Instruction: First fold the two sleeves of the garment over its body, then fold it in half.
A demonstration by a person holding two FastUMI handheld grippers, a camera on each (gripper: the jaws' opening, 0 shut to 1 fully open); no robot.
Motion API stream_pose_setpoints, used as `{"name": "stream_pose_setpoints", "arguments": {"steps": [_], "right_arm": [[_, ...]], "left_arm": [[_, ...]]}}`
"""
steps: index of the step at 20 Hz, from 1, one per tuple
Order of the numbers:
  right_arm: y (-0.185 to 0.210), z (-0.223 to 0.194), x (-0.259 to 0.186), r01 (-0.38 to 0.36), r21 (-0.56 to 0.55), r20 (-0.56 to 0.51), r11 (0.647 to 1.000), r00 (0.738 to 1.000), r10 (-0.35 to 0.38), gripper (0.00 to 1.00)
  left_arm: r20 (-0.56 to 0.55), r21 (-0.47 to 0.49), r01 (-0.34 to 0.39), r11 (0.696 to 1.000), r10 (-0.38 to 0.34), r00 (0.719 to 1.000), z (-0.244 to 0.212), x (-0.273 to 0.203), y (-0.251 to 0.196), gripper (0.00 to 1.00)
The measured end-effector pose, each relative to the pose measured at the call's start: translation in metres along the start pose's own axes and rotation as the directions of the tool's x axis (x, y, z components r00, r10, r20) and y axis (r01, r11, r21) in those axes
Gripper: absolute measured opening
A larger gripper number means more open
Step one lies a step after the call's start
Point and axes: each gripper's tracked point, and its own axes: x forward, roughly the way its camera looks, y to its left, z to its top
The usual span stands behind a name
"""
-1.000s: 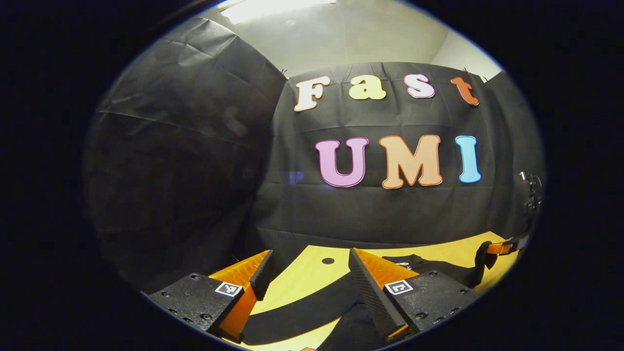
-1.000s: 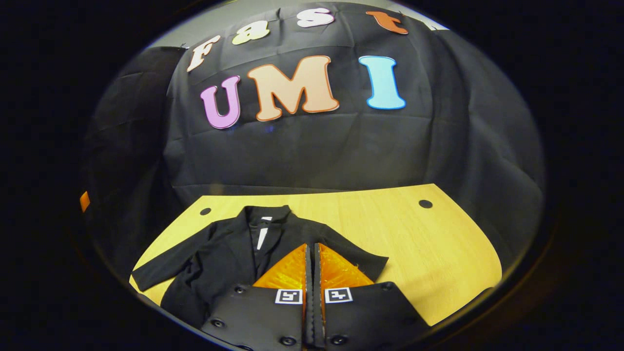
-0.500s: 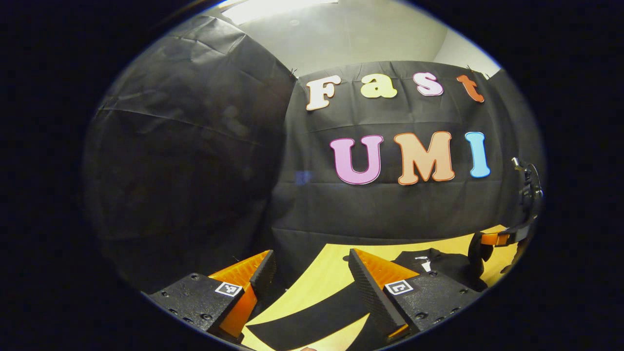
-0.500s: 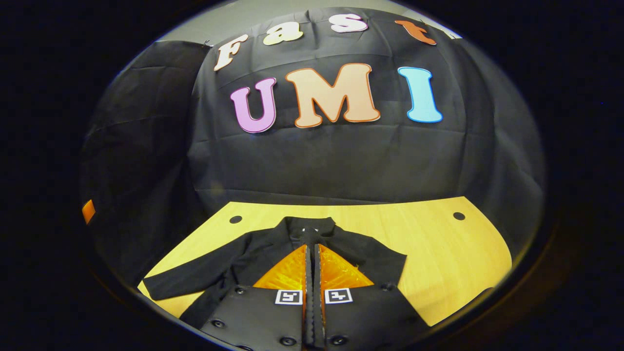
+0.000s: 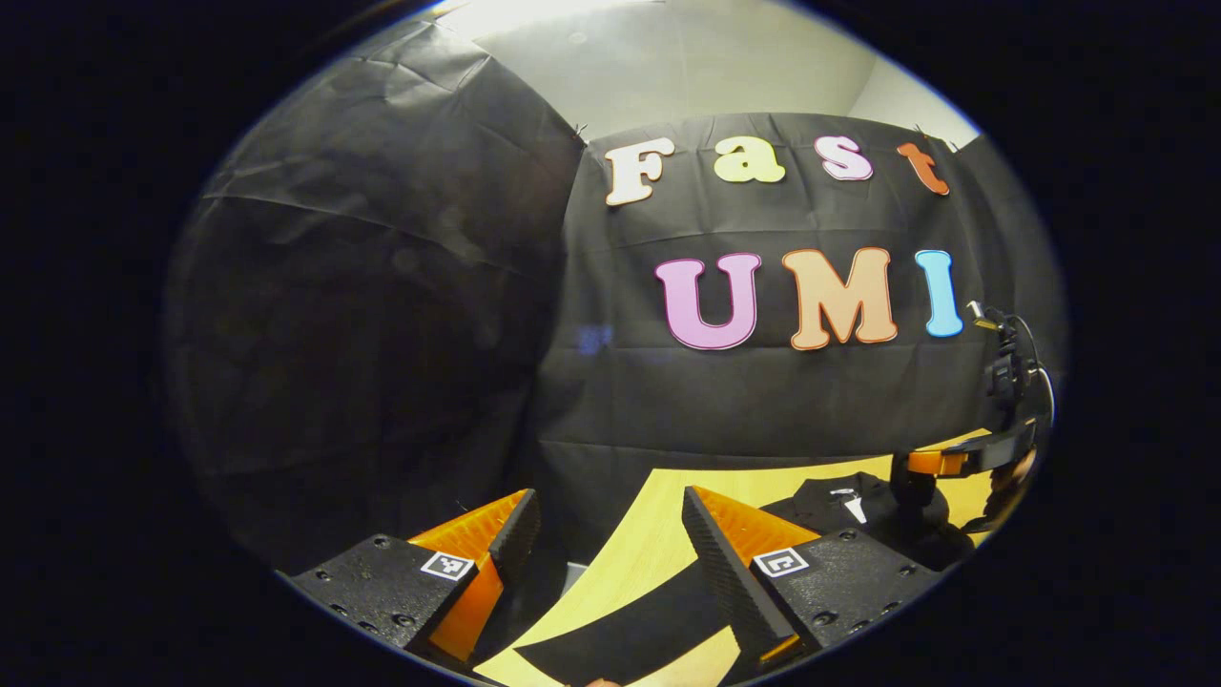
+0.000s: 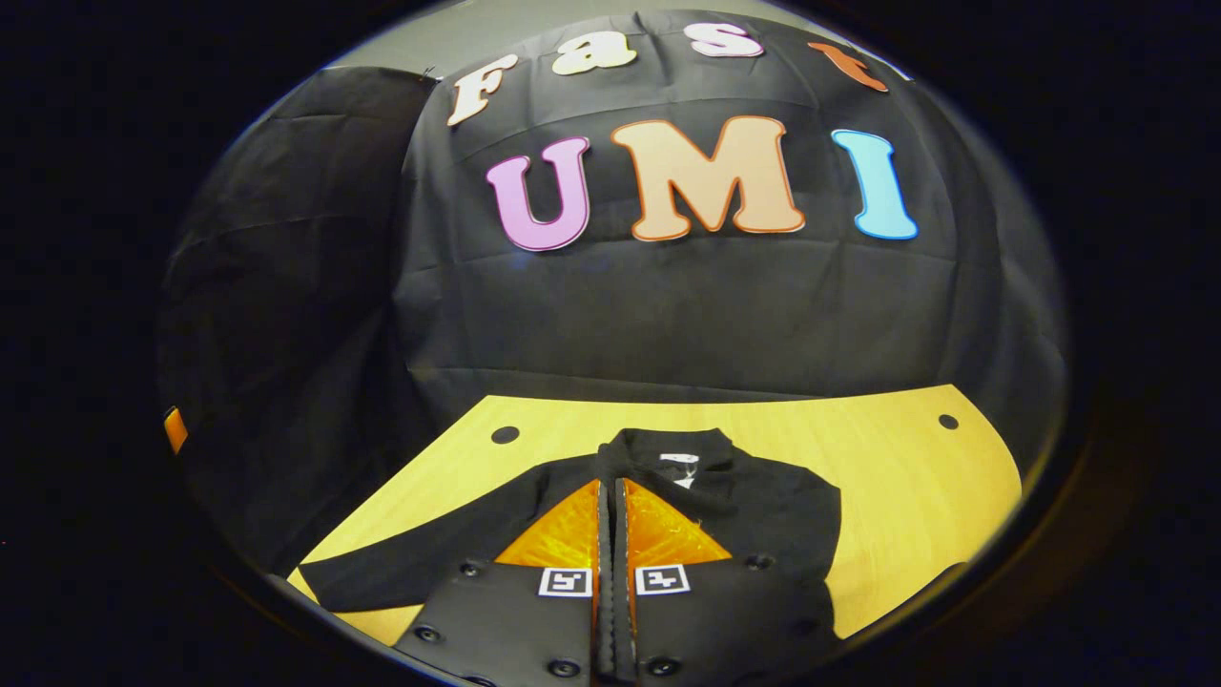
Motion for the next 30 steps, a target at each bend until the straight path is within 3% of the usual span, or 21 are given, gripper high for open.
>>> {"name": "stream_pose_setpoints", "arguments": {"steps": [13,18,25,30], "right_arm": [[0.088,-0.042,0.053,-0.090,-0.047,-0.145,0.995,0.986,0.082,0.03],[0.092,-0.029,0.048,-0.095,-0.042,-0.107,0.995,0.990,0.090,0.98],[0.054,-0.024,0.027,-0.019,-0.053,-0.086,0.998,0.996,0.015,0.98],[0.030,-0.029,0.012,0.030,-0.053,-0.090,0.998,0.995,-0.035,0.98]], "left_arm": [[-0.102,-0.042,0.009,0.999,-0.013,0.995,-0.053,0.024,0.028,0.91],[-0.191,-0.027,0.020,0.999,-0.025,0.981,-0.097,0.029,0.034,0.91],[-0.370,-0.058,0.021,0.998,-0.041,0.928,-0.174,0.025,0.032,0.91],[-0.492,-0.099,0.001,0.995,-0.050,0.869,-0.220,0.010,0.033,0.92]]}}
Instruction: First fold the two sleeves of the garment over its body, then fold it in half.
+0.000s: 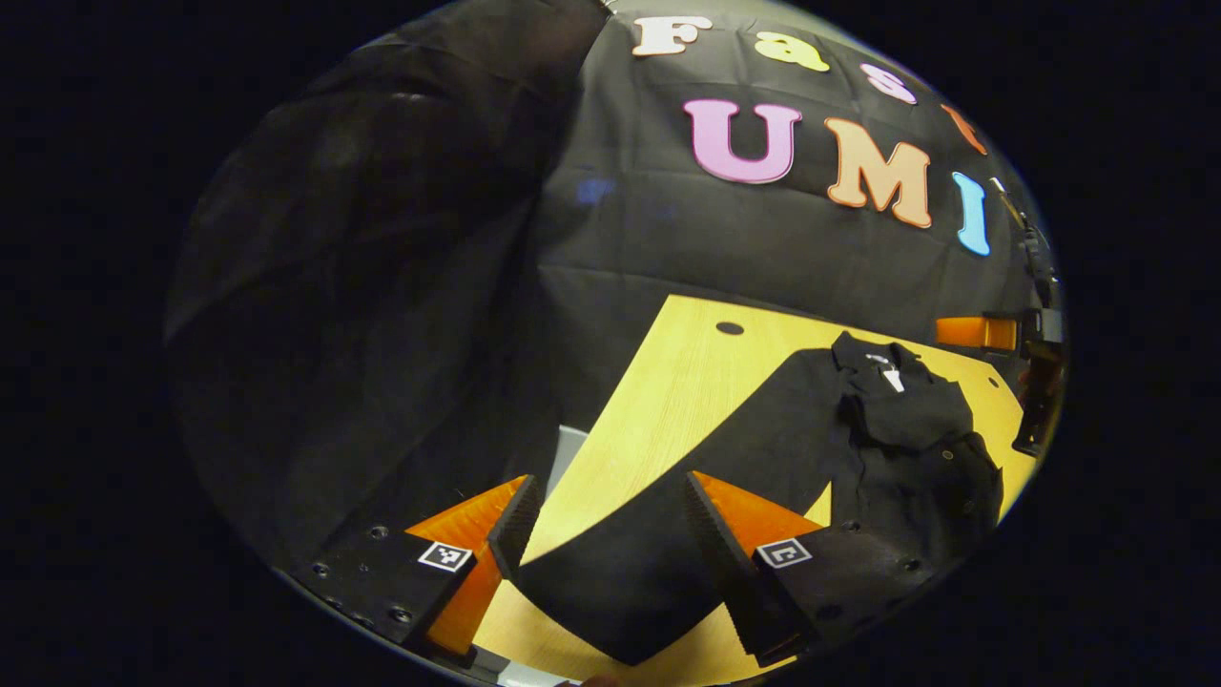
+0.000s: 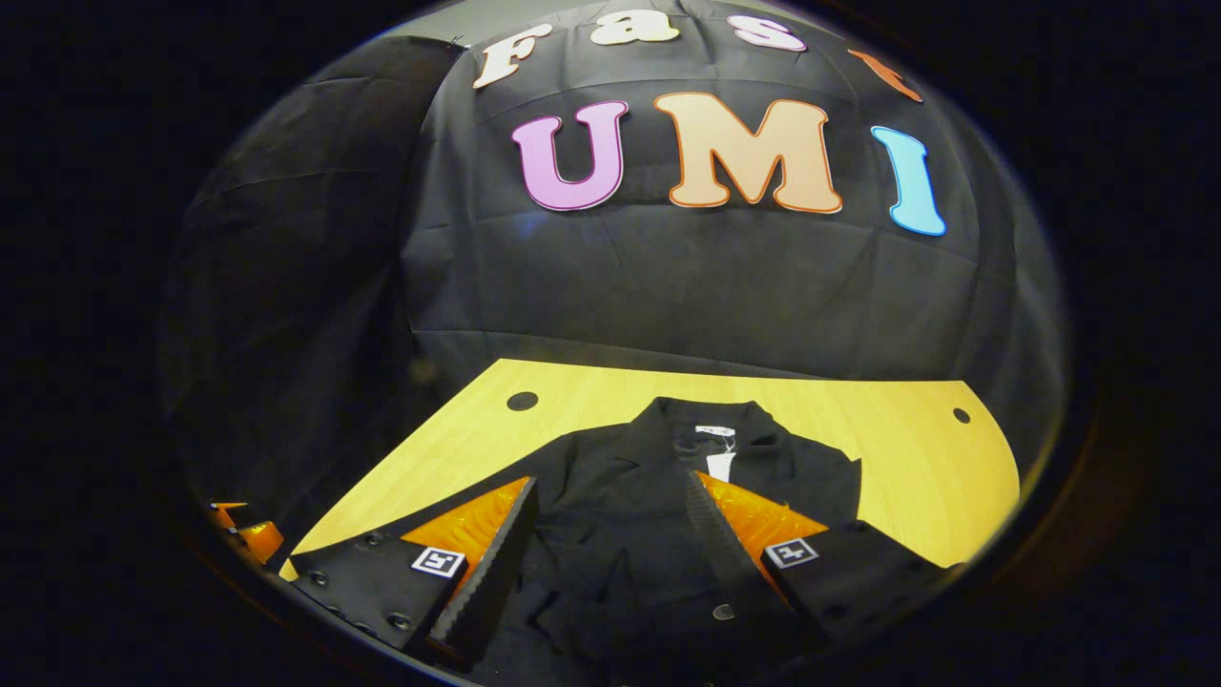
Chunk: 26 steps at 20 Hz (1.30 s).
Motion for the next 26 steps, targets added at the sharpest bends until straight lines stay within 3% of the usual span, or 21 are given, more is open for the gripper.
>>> {"name": "stream_pose_setpoints", "arguments": {"steps": [7,13,14,18,20,21,23,24,25,26], "right_arm": [[-0.029,-0.009,-0.016,0.052,0.022,0.004,0.998,0.999,-0.052,0.98],[-0.046,-0.020,-0.027,0.090,0.031,-0.007,0.995,0.996,-0.090,0.94],[-0.048,-0.019,-0.029,0.096,0.031,-0.008,0.995,0.995,-0.096,0.98],[-0.058,-0.021,-0.042,0.104,0.039,-0.012,0.994,0.995,-0.104,0.98],[-0.067,-0.021,-0.049,0.107,0.037,-0.009,0.994,0.994,-0.107,0.98],[-0.072,-0.021,-0.052,0.108,0.037,-0.008,0.993,0.994,-0.108,0.98],[-0.088,-0.023,-0.060,0.113,0.045,-0.004,0.993,0.994,-0.113,0.98],[-0.096,-0.024,-0.063,0.117,0.054,-0.002,0.992,0.993,-0.117,0.98],[-0.104,-0.026,-0.066,0.119,0.065,-0.002,0.991,0.993,-0.120,0.98],[-0.111,-0.028,-0.070,0.122,0.073,-0.003,0.990,0.993,-0.122,0.98]], "left_arm": [[-0.151,-0.085,-0.010,0.996,-0.003,0.988,-0.061,0.017,-0.002,0.95],[-0.211,-0.070,-0.027,0.997,0.012,0.977,-0.089,0.022,0.000,0.95],[-0.217,-0.061,-0.038,0.997,0.024,0.976,-0.092,0.021,0.002,0.95],[-0.191,0.032,-0.027,0.999,0.033,0.981,-0.095,0.022,0.003,0.94],[-0.176,0.014,-0.030,0.999,0.032,0.984,-0.094,0.024,0.000,0.93],[-0.168,0.011,-0.031,0.999,0.033,0.985,-0.093,0.021,0.002,0.90],[-0.159,0.011,-0.023,1.000,0.025,0.987,-0.093,0.019,-0.002,0.75],[-0.158,0.015,-0.017,1.000,0.019,0.987,-0.093,0.019,-0.007,0.59],[-0.154,0.018,-0.018,1.000,0.020,0.988,-0.092,0.020,-0.011,0.54],[-0.147,0.017,-0.013,1.000,0.015,0.989,-0.091,0.021,-0.015,0.40]]}}
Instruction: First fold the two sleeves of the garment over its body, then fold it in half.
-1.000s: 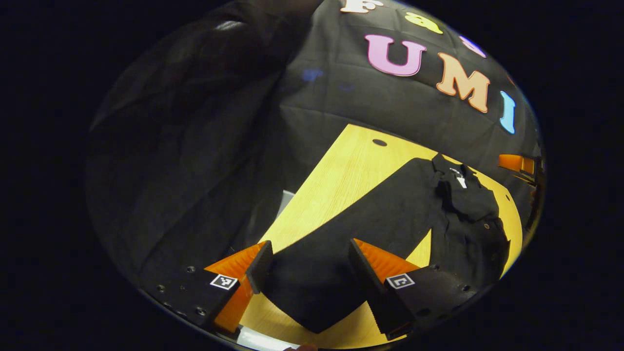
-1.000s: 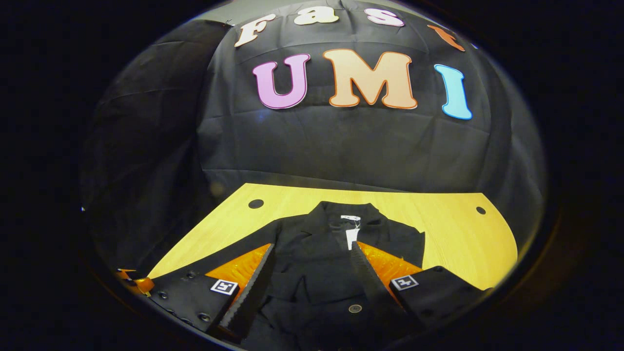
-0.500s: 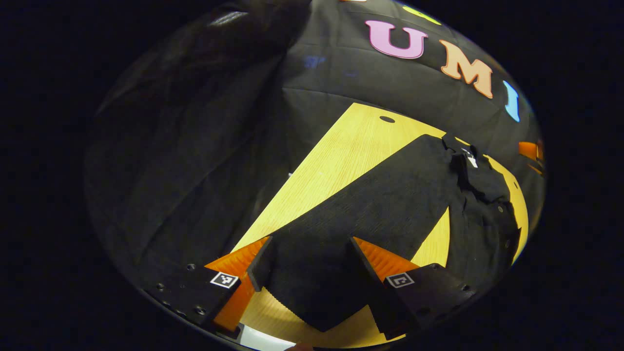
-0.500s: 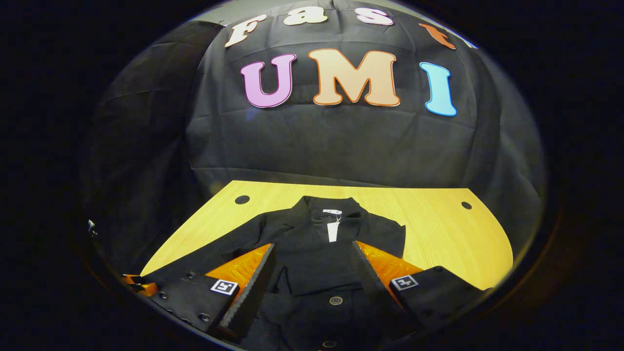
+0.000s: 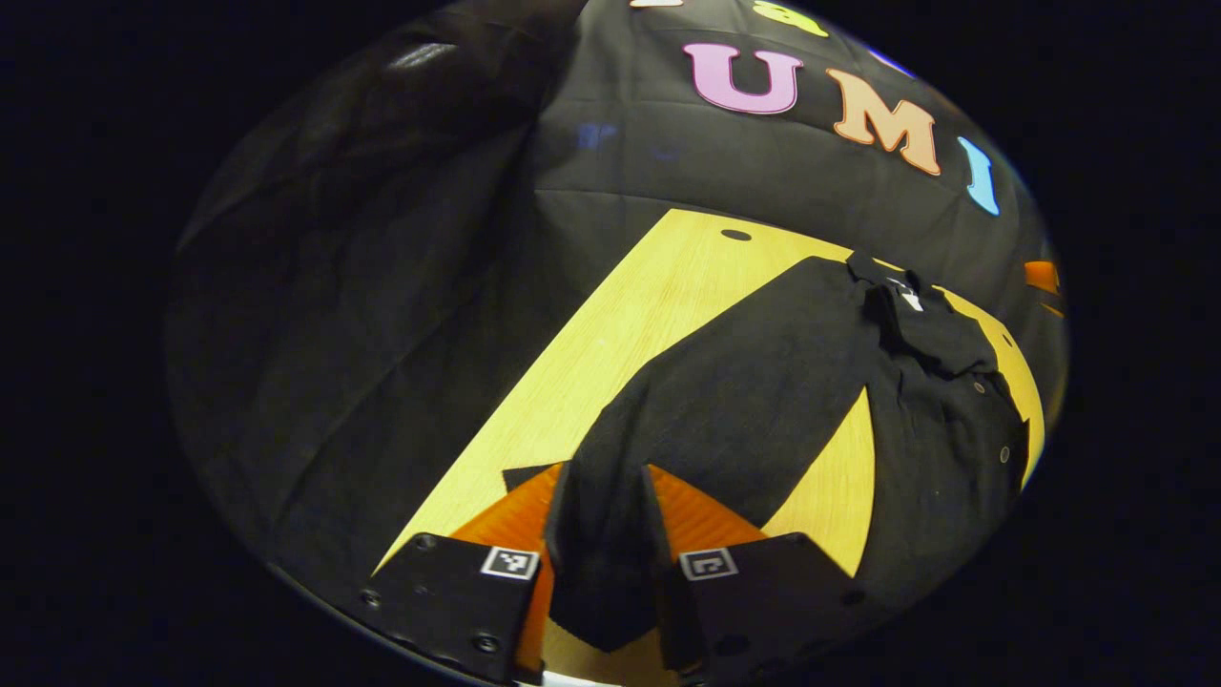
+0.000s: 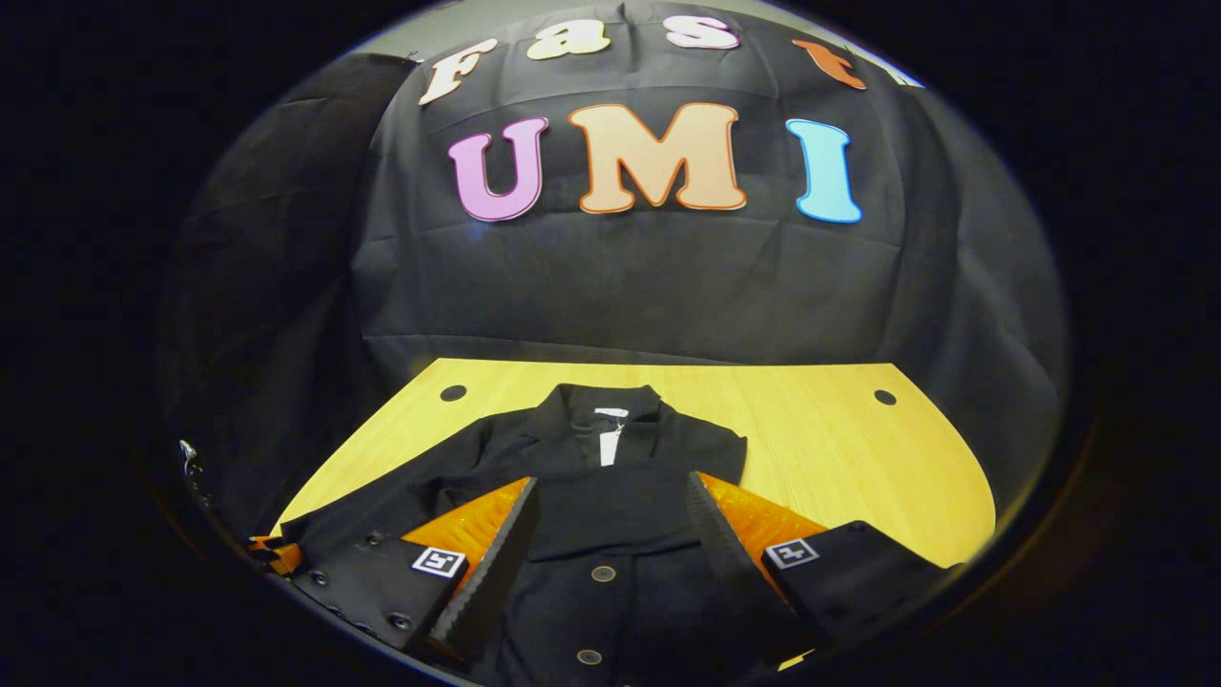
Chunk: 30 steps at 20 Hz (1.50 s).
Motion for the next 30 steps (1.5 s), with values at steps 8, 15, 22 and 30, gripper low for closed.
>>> {"name": "stream_pose_setpoints", "arguments": {"steps": [8,15,22,30], "right_arm": [[-0.054,-0.002,-0.023,0.024,0.042,0.034,0.999,0.999,-0.025,0.98],[-0.076,0.017,-0.053,0.021,-0.003,0.149,1.000,0.989,-0.020,0.98],[-0.097,0.014,-0.080,-0.018,0.006,0.211,1.000,0.977,0.017,0.98],[-0.126,0.001,-0.097,-0.053,0.063,0.239,0.997,0.970,0.037,0.98]], "left_arm": [[-0.037,-0.105,-0.038,0.994,0.034,0.999,0.011,-0.010,-0.014,0.00],[0.091,-0.050,-0.012,0.999,0.017,0.996,0.083,-0.028,-0.044,0.00],[0.191,0.069,0.068,0.995,-0.081,0.978,0.155,-0.045,-0.117,0.00],[0.287,0.173,0.148,0.974,-0.194,0.938,0.216,-0.056,-0.202,0.00]]}}
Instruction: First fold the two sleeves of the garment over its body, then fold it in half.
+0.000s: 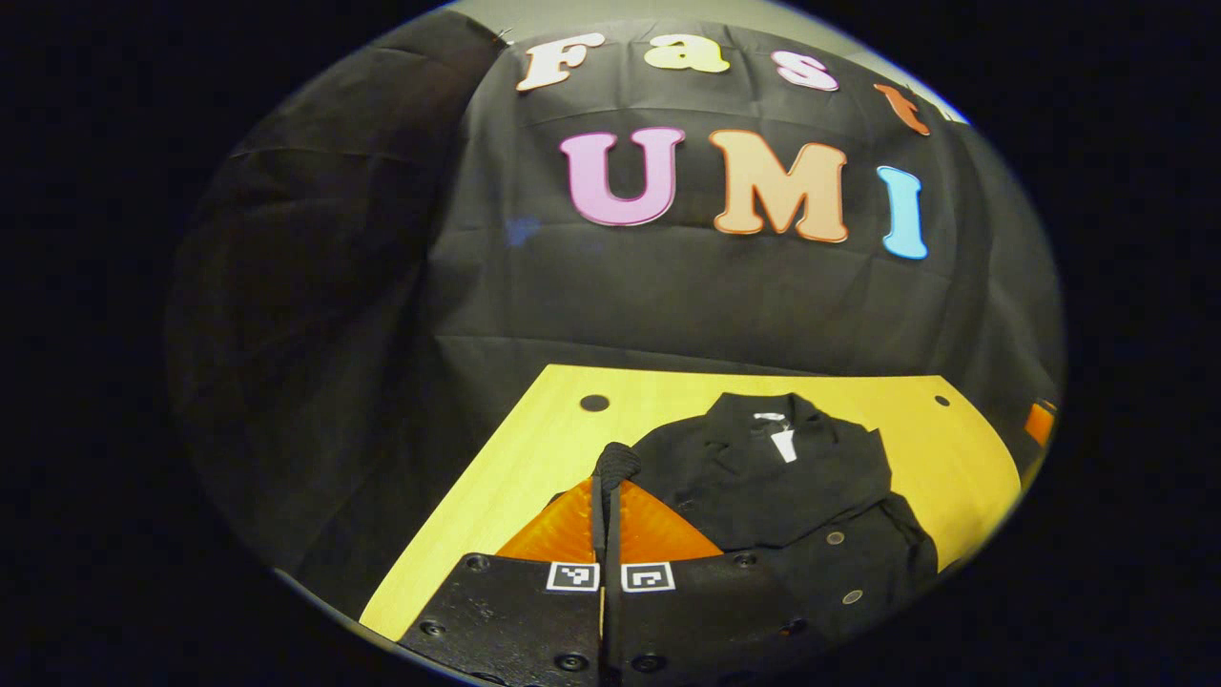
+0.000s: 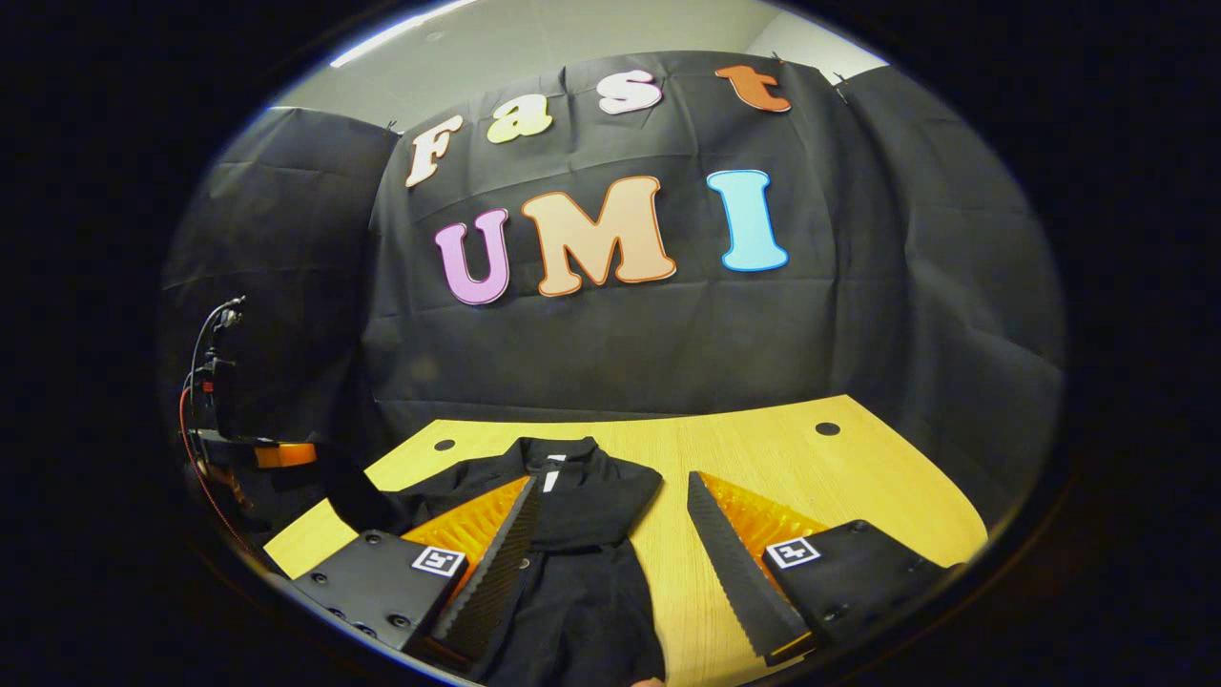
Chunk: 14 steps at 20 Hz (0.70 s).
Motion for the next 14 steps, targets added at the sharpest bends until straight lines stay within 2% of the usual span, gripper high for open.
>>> {"name": "stream_pose_setpoints", "arguments": {"steps": [2,4,5,14], "right_arm": [[-0.007,-0.002,-0.006,0.018,0.004,0.001,1.000,1.000,-0.018,0.98],[-0.011,0.000,-0.012,0.036,0.013,0.008,0.999,0.999,-0.036,0.94],[-0.012,0.000,-0.013,0.041,0.015,0.011,0.999,0.999,-0.041,0.98],[-0.038,-0.002,-0.026,0.138,0.046,0.000,0.989,0.990,-0.138,0.98]], "left_arm": [[0.015,0.020,0.041,0.999,-0.042,0.999,0.009,0.007,-0.019,0.00],[0.019,0.046,0.088,0.995,-0.089,0.996,0.017,0.017,-0.041,0.00],[0.023,0.057,0.107,0.993,-0.109,0.994,0.021,0.022,-0.051,0.00],[-0.007,0.131,0.302,0.944,-0.304,0.953,0.030,0.067,-0.152,0.00]]}}
